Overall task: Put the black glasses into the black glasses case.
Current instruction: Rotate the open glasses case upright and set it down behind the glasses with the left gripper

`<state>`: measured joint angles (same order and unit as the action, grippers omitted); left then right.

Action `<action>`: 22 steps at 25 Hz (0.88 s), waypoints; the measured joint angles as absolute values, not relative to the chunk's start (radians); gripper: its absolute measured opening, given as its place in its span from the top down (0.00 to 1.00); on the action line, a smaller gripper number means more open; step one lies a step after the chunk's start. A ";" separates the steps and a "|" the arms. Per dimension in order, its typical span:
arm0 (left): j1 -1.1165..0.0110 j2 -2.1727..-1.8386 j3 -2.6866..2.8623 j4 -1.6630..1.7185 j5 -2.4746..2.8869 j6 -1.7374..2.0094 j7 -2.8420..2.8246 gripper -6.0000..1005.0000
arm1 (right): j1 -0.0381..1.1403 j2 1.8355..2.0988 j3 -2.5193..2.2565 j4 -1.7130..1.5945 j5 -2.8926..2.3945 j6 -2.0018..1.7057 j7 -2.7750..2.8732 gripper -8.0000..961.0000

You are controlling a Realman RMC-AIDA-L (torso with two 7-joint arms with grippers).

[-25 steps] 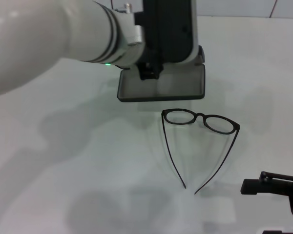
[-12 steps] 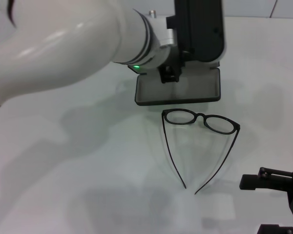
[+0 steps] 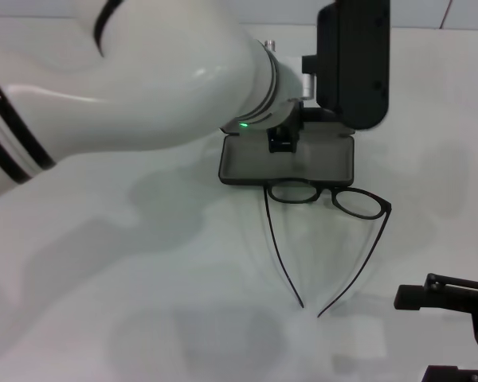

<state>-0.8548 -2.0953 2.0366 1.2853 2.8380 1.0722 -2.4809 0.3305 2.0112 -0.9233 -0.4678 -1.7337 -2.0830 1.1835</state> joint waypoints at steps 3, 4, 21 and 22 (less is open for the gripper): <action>-0.863 -2.095 2.056 1.275 2.838 1.072 -2.489 0.74 | 0.331 2.010 -0.923 -0.468 -1.731 -2.083 1.183 0.12; -0.863 -2.095 2.058 1.275 2.838 1.072 -2.491 0.74 | 0.332 2.010 -0.922 -0.469 -1.730 -2.083 1.183 0.12; -0.865 -2.095 2.071 1.263 2.838 1.061 -2.534 0.73 | 0.337 2.009 -0.922 -0.475 -1.727 -2.083 1.183 0.12; -0.865 -2.095 2.073 1.261 2.838 1.059 -2.534 0.73 | 0.336 2.009 -0.922 -0.475 -1.727 -2.083 1.183 0.12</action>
<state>-0.8649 -2.0953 2.0728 1.2609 2.8379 1.0586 -2.5342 0.3363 2.0094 -0.9219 -0.4755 -1.7267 -2.0830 1.1827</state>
